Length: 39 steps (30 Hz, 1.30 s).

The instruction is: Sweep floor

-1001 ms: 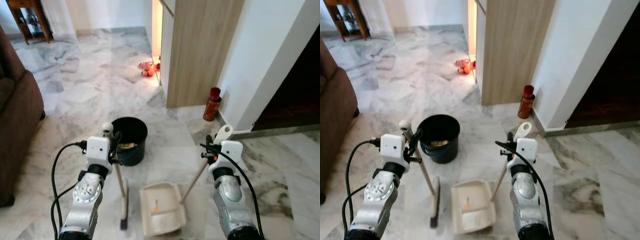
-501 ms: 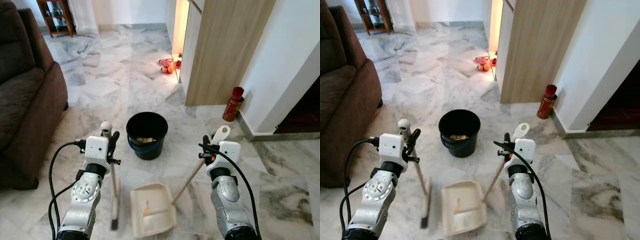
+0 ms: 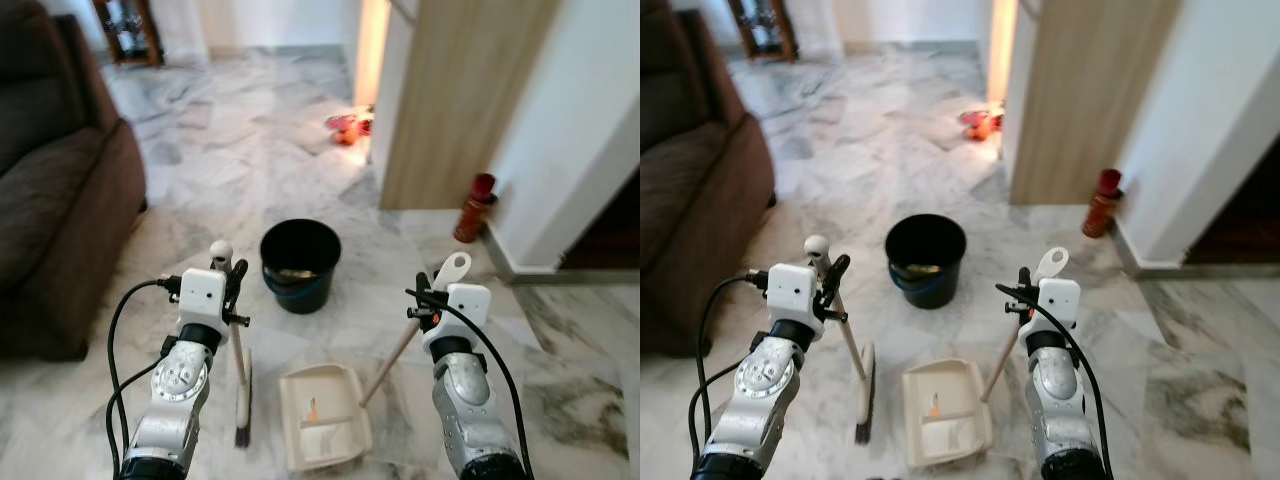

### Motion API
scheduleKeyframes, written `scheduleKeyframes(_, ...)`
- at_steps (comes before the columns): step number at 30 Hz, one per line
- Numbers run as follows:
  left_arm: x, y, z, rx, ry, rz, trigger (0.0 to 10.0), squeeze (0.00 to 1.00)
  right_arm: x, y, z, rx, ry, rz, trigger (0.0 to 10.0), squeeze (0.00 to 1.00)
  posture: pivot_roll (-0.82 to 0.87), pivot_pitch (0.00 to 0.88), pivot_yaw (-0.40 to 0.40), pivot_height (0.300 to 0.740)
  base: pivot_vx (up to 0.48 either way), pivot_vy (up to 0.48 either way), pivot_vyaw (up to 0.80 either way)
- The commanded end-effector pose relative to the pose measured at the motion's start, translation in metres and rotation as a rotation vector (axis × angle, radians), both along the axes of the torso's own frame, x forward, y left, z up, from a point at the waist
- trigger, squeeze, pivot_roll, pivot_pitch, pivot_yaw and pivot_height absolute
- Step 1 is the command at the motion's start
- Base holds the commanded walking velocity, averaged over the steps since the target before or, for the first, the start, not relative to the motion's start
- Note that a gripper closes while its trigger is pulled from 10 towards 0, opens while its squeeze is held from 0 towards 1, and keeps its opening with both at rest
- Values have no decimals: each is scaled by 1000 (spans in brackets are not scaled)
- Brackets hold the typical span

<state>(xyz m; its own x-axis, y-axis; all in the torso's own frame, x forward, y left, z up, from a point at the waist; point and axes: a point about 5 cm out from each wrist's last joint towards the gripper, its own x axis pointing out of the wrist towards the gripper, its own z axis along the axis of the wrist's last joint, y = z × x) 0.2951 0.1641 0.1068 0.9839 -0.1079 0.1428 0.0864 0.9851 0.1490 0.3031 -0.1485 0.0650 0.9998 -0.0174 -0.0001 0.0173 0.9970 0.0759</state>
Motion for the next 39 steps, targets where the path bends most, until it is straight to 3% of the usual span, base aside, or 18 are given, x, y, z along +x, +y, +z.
scheduleKeyframes(1,2,3,4,21,-13,16,10000,0,4,3,9,34,-36,8,10000,0,141,57,10,740,285,0,0)
scheduleKeyframes(26,2,2,4,17,-10,15,10000,0,5,5,9,17,-37,21,10000,0,145,56,9,740,299,0,129)
scheduleKeyframes(39,5,2,5,15,-10,11,10000,0,9,2,14,21,-51,3,10000,0,141,72,14,740,0,0,0)
